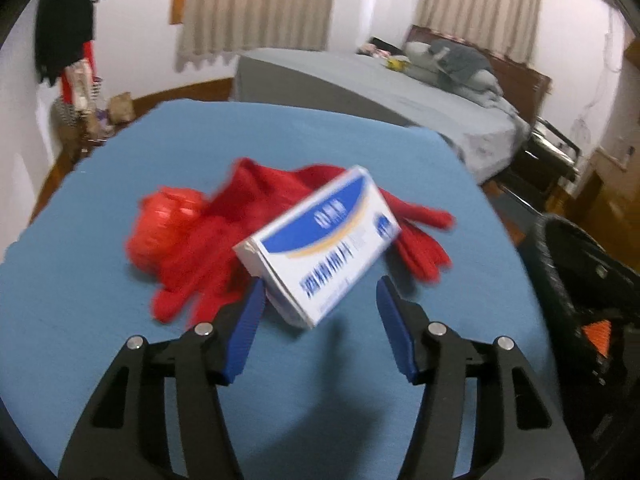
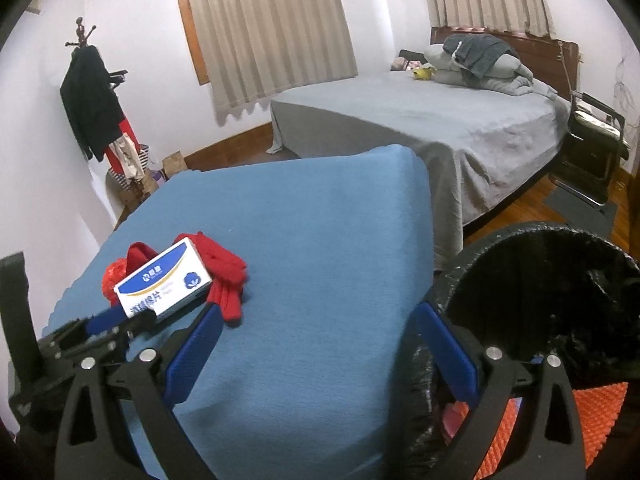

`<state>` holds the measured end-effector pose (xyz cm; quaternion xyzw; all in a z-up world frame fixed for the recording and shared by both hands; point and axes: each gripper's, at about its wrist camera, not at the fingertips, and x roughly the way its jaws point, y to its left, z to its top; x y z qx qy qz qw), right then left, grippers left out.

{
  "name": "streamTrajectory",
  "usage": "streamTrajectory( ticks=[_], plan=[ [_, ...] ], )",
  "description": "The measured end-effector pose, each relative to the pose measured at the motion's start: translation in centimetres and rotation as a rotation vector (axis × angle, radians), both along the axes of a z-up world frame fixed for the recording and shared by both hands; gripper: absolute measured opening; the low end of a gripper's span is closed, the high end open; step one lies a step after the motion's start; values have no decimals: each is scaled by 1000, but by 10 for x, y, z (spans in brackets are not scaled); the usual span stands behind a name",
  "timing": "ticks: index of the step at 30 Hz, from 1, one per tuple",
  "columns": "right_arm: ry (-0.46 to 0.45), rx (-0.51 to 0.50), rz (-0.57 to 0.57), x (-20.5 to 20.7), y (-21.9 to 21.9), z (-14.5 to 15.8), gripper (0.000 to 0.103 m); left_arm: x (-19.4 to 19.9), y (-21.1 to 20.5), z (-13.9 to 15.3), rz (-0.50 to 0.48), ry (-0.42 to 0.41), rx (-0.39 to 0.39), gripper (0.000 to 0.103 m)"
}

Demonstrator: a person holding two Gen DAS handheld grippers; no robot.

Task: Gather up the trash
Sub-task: 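Grasp the white alcohol pads box with the left gripper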

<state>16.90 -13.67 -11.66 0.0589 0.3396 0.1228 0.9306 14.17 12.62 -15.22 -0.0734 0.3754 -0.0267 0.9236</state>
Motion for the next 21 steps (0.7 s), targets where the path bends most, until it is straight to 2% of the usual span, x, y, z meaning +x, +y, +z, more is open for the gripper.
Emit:
streamTrajectory(
  ticks=[3,12,15,21],
  plan=[
    [-2,3,-12,0,-4,1,96,-4,-12,1,-34,-1,3,58],
    [-2,9,-12,2,-7,0,96,4,-5,2,48,-5,89,74],
    [-2,8,-12,1,-6,0,96,8,-1,5,59,-18,89,79],
    [2,5,-8,1,-5,-2,96,26,-6,-5,13,20,95,77]
  ],
)
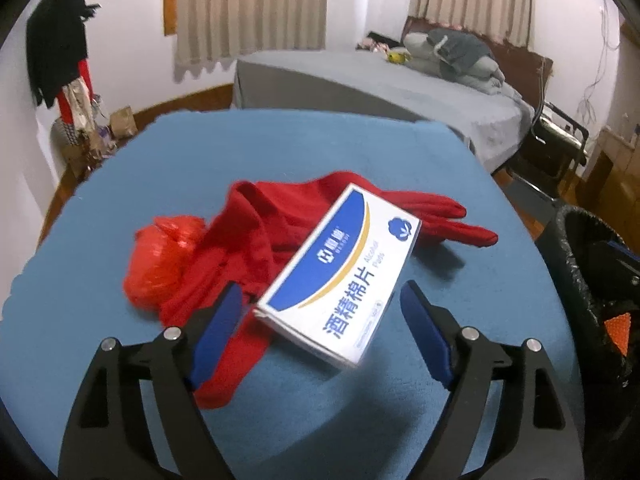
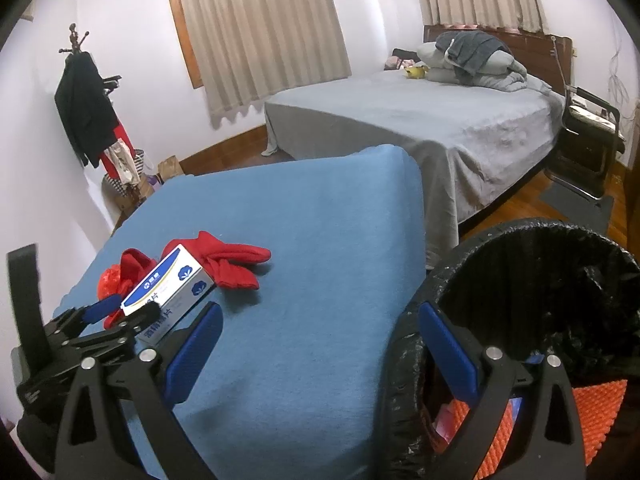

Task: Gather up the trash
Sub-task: 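Grasp the white alcohol pads box with the left gripper, then grasp the red cloth with the right gripper while the left gripper holds the box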

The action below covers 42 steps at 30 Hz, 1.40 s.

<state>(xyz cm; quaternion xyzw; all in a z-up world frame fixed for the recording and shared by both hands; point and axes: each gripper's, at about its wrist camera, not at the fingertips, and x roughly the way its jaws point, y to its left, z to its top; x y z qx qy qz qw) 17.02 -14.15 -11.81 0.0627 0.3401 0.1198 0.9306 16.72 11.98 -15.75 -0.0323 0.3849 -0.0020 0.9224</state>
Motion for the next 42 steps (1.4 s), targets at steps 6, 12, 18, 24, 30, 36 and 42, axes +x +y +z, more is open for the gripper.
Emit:
streamTrajectory(
  ticks=[6,12,18,24,30,36,42],
  plan=[
    [-1,6,-14,0,-4,0,96,-10,-11,-2,-60,36,-107,69],
    [-1,6,-15,0,-4,-2,96,-7,-22,-2,-60,29,-79,77],
    [-5,7,-19,0,-8,-3,96,16,-27,-12,-43,58,-54,72],
    [-1,6,-23,0,-7,-2,96,17,-32,-14,-49,60,-65,55],
    [-12,7,-11,3,-4,2,96,0,-24,8,-28,-8,-76,55],
    [-40,15,23,14,13,10,96,-10,1,28,24,-46,-50,55],
    [-60,27,77,35,50,13,96,-6,34,39,90,-63,-18,55]
  ],
)
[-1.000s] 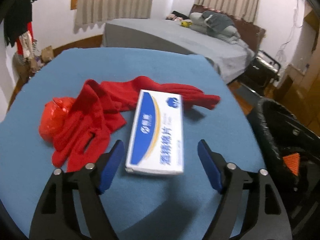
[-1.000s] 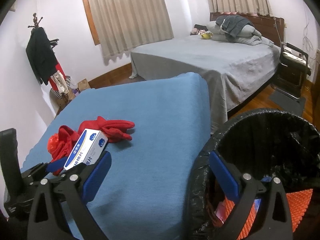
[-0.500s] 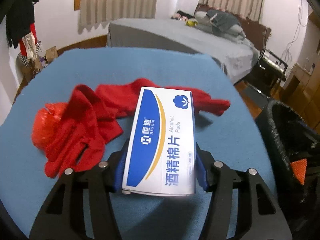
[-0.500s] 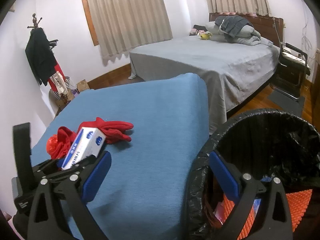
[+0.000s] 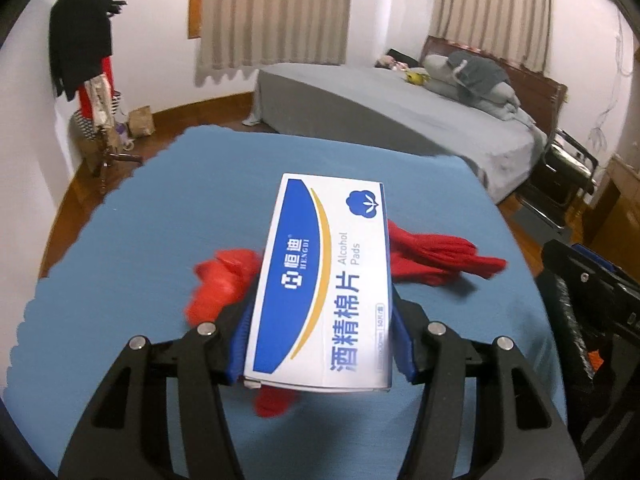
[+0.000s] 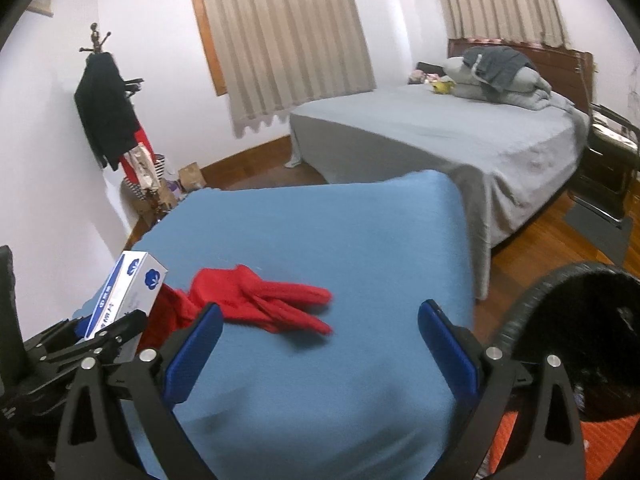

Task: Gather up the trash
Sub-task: 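Grasp the red cloth with the right gripper while the left gripper holds the box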

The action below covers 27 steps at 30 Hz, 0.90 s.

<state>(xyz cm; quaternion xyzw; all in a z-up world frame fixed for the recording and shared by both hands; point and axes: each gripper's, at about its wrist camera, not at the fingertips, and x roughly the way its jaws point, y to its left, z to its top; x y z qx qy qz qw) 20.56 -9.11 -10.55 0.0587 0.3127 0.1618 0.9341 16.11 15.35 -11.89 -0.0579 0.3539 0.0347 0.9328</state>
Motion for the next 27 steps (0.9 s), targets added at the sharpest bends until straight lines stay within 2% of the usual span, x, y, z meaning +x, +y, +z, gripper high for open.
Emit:
streamTrajectory(
  ticks=[5,14,19,22,27],
  plan=[
    [10,-2,42,26,36,-7,96,6,25,10,47,-29,8,55],
    [106,-58,101,61,83,-45,94,17,54,9,98,-39,14,55],
    [149,-112,112,67,98,-57,86,22,61,5,105,-35,12,55],
    [164,-134,122,68,102,-60,74,23,61,2,106,-29,5,55],
    [174,-107,139,66,96,-57,32,20,57,0,100,-25,3,55]
  ],
)
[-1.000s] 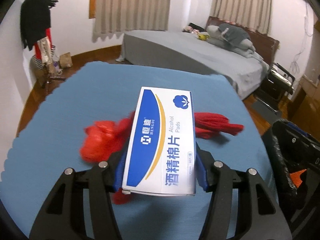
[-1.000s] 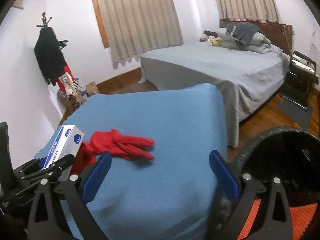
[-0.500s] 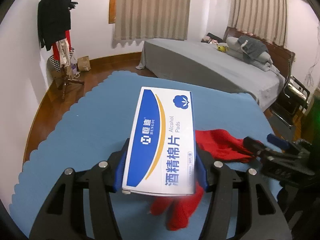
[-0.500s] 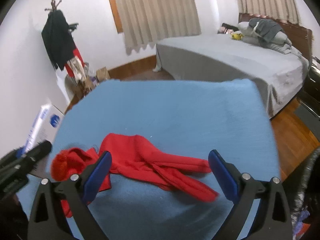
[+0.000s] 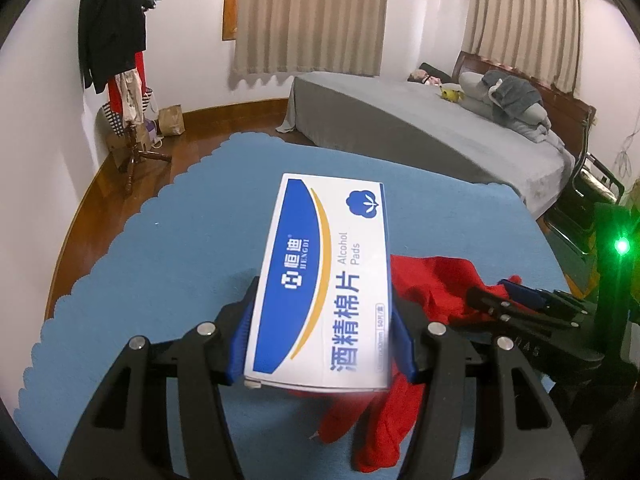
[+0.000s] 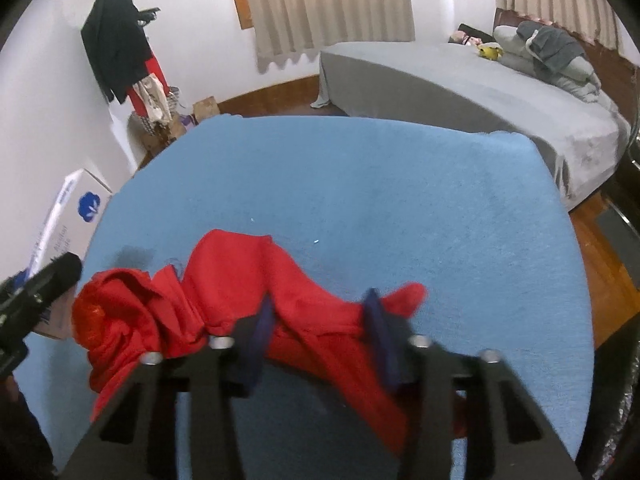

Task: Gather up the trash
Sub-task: 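Grasp the red cloth with the right gripper while the left gripper holds the box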

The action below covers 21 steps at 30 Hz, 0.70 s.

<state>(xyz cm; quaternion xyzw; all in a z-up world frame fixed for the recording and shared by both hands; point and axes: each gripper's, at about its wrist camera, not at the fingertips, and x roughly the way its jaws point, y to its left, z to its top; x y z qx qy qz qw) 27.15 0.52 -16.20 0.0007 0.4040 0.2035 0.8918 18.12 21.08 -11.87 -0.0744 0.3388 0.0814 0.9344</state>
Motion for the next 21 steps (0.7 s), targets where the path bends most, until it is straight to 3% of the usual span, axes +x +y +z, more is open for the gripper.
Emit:
streamTrajectory(
  ticks=[3,5,21],
  plan=[
    [13,51,12,-3,-9,5,20,-2,-2,2,-6,-3,-2,55],
    [6,69,15,-7,-13,10,17,-3,-5,4,-12,-8,-1,55],
    [-88,166,-17,-53,-65,67,17,-18,-52,24,-89,-28,-12,55]
  ],
)
